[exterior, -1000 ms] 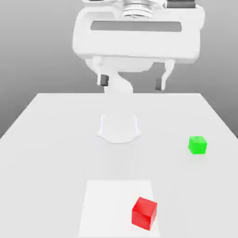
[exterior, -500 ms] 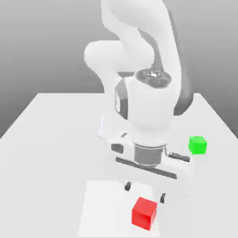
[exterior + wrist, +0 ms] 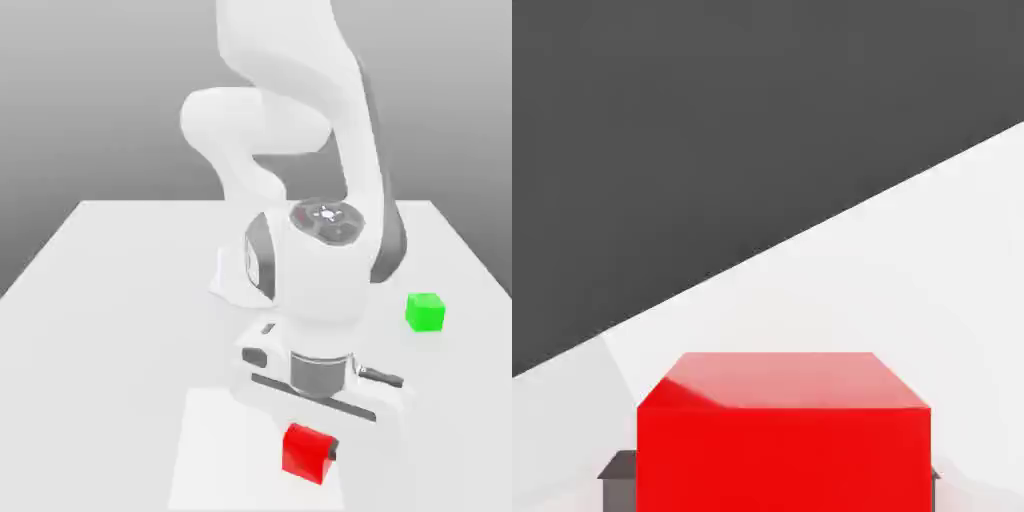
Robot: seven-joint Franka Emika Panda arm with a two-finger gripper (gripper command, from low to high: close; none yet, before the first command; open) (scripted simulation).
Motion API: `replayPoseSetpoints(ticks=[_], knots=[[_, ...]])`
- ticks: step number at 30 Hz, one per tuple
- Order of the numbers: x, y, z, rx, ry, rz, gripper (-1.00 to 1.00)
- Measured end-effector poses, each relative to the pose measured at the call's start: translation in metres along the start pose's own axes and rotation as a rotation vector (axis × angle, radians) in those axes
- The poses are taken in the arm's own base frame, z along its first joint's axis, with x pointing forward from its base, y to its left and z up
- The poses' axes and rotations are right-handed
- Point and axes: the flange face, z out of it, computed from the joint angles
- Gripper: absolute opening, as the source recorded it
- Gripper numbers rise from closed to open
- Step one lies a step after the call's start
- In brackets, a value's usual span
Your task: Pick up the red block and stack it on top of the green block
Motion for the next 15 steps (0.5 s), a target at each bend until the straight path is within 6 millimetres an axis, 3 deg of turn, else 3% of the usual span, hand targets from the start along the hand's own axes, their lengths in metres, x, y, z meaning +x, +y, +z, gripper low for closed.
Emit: replayPoseSetpoints(ticks=[3, 7, 15], knots=[[-0.05, 0.002, -0.026, 0.008, -0.018, -0.117, -1.0], [-0.15, 0.024, -0.05, 0.014, -0.041, -0.366, -1.0], [-0.256, 0.101, -0.071, 0.011, -0.054, -0.717, -1.0]])
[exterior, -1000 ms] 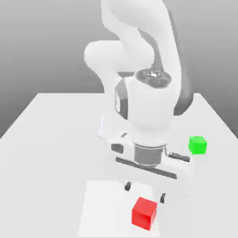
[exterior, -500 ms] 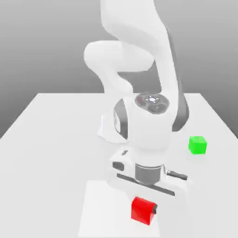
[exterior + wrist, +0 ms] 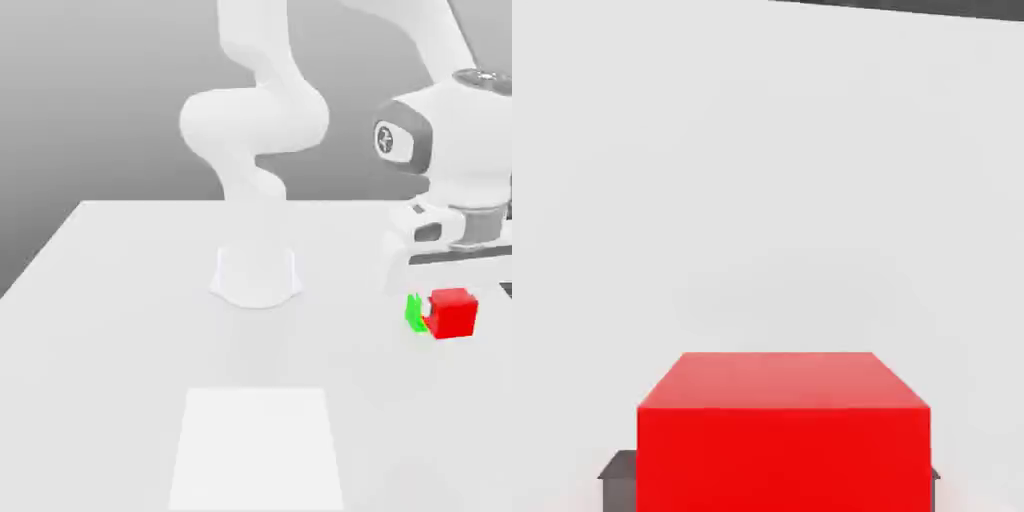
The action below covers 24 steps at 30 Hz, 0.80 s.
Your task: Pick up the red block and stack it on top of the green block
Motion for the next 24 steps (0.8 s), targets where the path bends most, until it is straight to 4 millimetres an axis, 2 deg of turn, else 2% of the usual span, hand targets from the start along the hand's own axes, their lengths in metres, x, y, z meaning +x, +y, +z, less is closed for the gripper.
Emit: replayPoseSetpoints(ticks=[6, 9, 11, 15, 24], knots=[[-0.093, 0.022, 0.011, -0.022, 0.009, -0.285, -1.0], [-0.128, 0.042, 0.021, -0.033, 0.022, -0.421, -1.0], [-0.144, 0.054, 0.029, -0.038, 0.032, -0.494, -1.0], [-0.149, 0.057, 0.046, -0.038, 0.041, -0.522, -1.0], [-0.145, 0.059, 0.089, -0.039, 0.042, -0.517, -1.0]])
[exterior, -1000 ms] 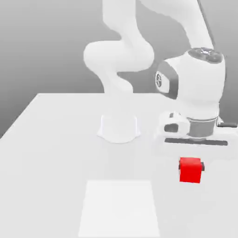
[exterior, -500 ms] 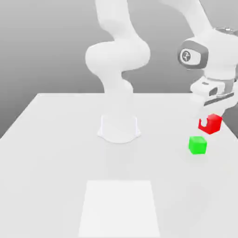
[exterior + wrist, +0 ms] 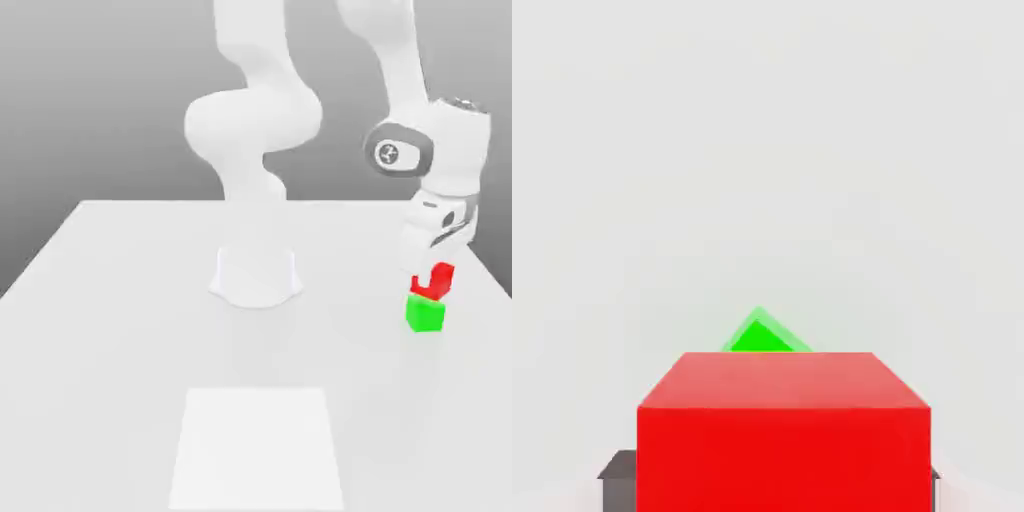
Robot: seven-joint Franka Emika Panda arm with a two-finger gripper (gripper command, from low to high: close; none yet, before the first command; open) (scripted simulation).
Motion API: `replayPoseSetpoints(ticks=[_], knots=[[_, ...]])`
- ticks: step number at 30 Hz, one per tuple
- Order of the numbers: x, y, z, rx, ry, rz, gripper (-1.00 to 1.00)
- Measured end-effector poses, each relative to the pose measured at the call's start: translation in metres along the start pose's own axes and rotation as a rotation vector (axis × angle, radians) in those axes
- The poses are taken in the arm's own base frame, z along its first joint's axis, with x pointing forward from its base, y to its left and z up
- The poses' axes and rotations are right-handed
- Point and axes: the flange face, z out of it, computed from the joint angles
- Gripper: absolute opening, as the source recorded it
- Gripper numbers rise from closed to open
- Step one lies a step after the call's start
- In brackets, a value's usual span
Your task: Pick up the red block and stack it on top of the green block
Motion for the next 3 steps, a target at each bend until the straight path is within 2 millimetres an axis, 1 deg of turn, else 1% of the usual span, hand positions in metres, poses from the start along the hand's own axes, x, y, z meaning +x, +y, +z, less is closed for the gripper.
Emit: replayPoseSetpoints(ticks=[1, 2, 3], knots=[[-0.0014, 0.0002, 0.005, 0.0, -0.002, -0.002, -1.0], [0.0011, 0.0017, 0.008, 0.0, -0.003, 0.007, 1.0], [0.0044, 0.0029, 0.0081, 0.0, -0.003, 0.018, 1.0]])
